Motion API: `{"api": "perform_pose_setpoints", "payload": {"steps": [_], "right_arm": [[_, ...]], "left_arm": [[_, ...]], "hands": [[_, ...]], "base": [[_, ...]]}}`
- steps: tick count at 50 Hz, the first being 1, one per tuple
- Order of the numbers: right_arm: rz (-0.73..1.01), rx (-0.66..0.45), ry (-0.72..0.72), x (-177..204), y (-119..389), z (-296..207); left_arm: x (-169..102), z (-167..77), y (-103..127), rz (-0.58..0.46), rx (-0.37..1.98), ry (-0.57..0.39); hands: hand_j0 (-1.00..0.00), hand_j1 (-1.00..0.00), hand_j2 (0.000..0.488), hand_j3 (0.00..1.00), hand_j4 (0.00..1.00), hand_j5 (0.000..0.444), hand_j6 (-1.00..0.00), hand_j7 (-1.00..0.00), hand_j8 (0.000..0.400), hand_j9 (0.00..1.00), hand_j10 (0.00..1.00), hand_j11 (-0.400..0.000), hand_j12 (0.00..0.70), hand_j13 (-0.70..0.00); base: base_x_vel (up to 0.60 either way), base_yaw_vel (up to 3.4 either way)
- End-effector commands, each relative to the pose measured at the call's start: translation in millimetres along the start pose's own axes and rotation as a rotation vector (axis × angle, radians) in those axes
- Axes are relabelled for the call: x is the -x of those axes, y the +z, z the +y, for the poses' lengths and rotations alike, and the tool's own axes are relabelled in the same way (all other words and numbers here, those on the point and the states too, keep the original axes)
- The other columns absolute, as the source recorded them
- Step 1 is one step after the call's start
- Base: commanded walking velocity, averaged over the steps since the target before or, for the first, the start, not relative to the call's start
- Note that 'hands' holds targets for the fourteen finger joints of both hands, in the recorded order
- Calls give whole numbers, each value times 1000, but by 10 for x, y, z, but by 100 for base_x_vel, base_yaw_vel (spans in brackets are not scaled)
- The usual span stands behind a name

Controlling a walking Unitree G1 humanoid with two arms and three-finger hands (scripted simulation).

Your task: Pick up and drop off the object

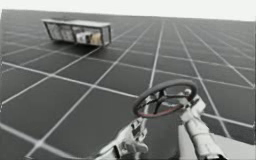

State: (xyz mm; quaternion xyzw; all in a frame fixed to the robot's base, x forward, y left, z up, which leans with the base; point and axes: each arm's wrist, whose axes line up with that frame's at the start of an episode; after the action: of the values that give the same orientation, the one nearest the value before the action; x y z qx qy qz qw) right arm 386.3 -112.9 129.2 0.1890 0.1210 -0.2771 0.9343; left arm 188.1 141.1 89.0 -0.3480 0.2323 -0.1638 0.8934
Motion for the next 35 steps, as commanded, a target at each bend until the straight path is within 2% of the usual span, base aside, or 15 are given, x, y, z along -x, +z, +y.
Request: {"api": "perform_pose_setpoints", "payload": {"steps": [1, 35], "right_arm": [[-21, -2, 34, 61, 56, 125], [-21, -2, 34, 61, 56, 125]], "left_arm": [[31, 34, 5, -18, 11, 0], [31, 34, 5, -18, 11, 0]], "hands": [[0, 0, 0, 1000, 1000, 0, 0, 0, 0, 1000, 1000, -400, 0, -700], [0, 0, 0, 1000, 1000, 0, 0, 0, 0, 1000, 1000, -400, 0, -700]], "base": [[55, 8], [56, 7]]}}
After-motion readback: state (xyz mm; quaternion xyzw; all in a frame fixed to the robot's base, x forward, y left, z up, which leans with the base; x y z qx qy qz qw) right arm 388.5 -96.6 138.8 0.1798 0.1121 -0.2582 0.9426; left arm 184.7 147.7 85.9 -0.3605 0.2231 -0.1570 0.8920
